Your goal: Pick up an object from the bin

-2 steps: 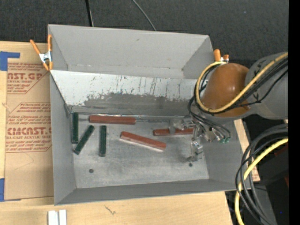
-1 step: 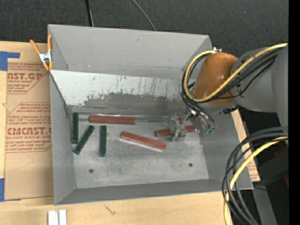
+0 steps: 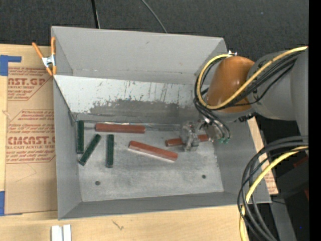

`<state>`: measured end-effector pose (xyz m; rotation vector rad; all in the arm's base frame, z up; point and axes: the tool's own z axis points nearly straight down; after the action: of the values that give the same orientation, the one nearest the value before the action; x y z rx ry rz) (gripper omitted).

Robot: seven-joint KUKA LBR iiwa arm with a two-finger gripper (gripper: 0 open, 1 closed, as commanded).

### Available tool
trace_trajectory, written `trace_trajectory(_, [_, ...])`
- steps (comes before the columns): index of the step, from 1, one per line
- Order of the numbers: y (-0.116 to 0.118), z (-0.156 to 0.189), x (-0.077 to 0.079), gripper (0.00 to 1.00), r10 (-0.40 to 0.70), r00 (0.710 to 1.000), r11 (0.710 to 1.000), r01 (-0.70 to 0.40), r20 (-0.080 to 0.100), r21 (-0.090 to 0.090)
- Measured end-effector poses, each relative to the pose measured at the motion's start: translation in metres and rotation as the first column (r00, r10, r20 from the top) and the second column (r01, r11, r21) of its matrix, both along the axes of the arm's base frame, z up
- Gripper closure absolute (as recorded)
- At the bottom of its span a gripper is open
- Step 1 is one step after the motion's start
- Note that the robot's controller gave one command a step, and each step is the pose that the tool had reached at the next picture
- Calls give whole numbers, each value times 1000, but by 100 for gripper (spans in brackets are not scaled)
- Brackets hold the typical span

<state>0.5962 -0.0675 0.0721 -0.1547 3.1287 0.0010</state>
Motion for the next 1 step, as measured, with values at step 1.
trace_trajectory(1, [4,57,-11,100,-5,1000,1000,5,-13,0])
